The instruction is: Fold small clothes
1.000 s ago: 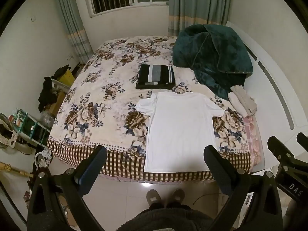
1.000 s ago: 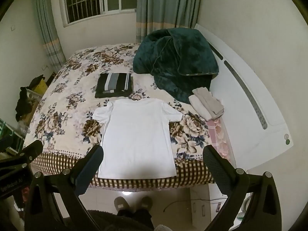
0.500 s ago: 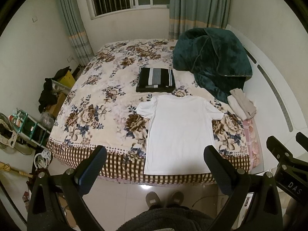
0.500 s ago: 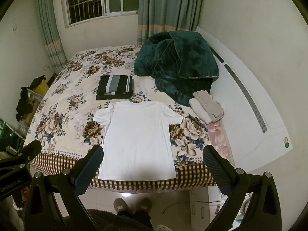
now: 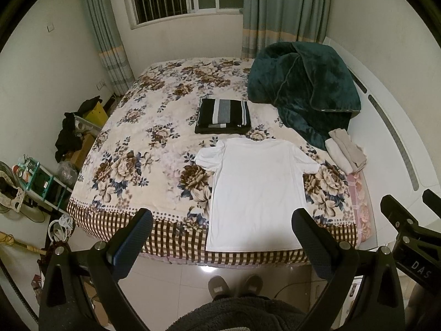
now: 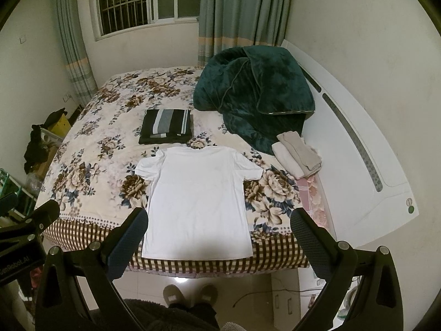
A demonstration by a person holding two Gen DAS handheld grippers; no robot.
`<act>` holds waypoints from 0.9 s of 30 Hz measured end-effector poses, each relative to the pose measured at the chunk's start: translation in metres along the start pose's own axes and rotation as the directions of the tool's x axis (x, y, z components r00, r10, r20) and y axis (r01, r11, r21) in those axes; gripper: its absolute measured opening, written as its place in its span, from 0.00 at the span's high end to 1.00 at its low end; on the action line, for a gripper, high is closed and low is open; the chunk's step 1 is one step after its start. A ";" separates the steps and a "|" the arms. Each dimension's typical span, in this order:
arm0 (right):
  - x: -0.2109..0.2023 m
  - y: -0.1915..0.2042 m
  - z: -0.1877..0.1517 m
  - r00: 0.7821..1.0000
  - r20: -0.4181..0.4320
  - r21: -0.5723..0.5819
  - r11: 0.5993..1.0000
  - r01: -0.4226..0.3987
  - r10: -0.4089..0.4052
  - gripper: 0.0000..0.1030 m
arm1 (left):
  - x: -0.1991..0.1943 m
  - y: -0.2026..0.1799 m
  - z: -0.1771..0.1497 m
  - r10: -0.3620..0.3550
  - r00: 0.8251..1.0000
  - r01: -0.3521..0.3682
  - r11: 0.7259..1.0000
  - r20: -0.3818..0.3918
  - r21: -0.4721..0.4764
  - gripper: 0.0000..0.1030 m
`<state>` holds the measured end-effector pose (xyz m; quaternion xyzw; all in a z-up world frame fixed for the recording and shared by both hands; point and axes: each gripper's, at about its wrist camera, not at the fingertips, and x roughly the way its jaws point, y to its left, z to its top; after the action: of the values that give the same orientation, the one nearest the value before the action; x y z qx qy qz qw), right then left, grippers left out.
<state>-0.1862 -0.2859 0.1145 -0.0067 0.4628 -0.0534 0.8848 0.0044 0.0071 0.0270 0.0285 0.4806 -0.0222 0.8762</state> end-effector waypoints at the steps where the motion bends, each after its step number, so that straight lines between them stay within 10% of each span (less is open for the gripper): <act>1: 0.001 0.001 -0.001 1.000 0.001 0.000 1.000 0.001 -0.001 0.00 | 0.000 -0.001 0.004 0.000 1.000 0.000 1.000 0.000 0.000 0.00; 27: -0.005 0.006 0.005 1.000 0.011 -0.003 1.000 0.002 -0.002 0.00 | -0.003 0.001 0.005 -0.007 1.000 0.007 1.000 0.004 -0.003 0.00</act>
<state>-0.1848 -0.2797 0.1210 -0.0088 0.4579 -0.0534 0.8873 0.0069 0.0076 0.0324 0.0255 0.4790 -0.0244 0.8771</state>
